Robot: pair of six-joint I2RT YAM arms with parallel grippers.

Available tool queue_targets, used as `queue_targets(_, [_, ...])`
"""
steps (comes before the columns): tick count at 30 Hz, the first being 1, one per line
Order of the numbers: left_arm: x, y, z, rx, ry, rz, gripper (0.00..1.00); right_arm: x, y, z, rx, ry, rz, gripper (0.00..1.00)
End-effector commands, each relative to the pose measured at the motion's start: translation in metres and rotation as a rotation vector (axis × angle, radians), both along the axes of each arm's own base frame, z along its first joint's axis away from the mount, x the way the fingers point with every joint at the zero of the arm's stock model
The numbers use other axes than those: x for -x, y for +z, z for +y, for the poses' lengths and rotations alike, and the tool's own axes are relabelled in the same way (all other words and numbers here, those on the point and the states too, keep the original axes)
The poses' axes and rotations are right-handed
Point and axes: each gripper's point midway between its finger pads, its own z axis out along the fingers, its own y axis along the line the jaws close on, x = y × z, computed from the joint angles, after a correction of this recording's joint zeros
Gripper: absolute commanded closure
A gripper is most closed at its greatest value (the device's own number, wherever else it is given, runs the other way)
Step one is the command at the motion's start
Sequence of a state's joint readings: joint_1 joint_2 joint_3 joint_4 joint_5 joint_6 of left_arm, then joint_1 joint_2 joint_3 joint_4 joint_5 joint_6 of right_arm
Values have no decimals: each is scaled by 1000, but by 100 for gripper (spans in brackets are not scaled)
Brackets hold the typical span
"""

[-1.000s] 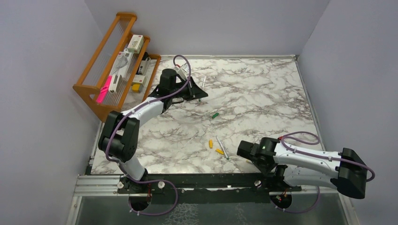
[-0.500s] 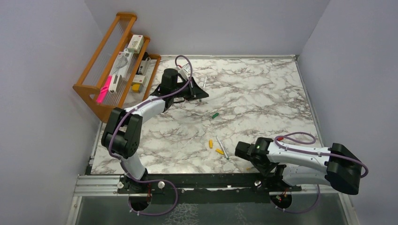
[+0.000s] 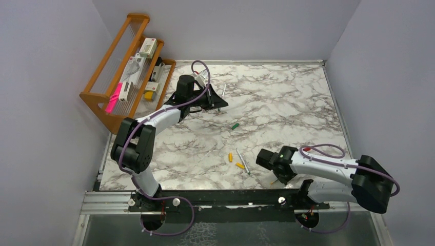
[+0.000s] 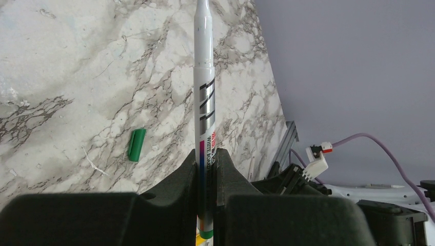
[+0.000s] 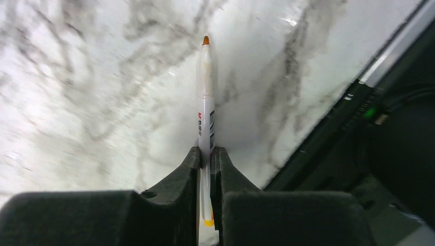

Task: Insert the pens into the pen caps

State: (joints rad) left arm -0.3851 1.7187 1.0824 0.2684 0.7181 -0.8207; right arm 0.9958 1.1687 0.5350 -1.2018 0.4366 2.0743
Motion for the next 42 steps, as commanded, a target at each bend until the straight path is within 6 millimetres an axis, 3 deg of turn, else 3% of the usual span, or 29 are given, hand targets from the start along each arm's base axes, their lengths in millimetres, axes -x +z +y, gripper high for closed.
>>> queue_targets(1, [-1, 15, 0, 19, -22, -47, 100, -70, 8, 29, -73, -102, -229, 99])
queue_targets(4, [-2, 11, 2, 0, -19, -50, 100, -105, 20, 47, 17, 59, -220, 99])
queue_targets(10, [-5, 25, 18, -46, 15, -107, 100, -168, 37, 84, 98, 300, -254, 99])
queue_targets(16, [-15, 29, 38, -82, 59, -130, 100, -210, 29, 96, -5, 384, -282, 99])
queue_targets(21, [-23, 30, 48, -125, 81, -147, 100, -223, 13, 102, -53, 497, -215, 94])
queue_targets(26, [-29, 26, 50, -130, 87, -129, 100, -240, 23, 122, -86, 619, -251, 93])
queue_targets(31, [-34, 17, 54, -175, 96, -120, 100, -247, 45, 124, -61, 642, -236, 78])
queue_targets(37, [-34, 11, 59, -204, 100, -120, 100, -258, 66, 138, -98, 656, -277, 44])
queue_targets(42, [-33, 9, 60, -207, 100, -118, 100, -266, 63, 163, -162, 721, -216, 39])
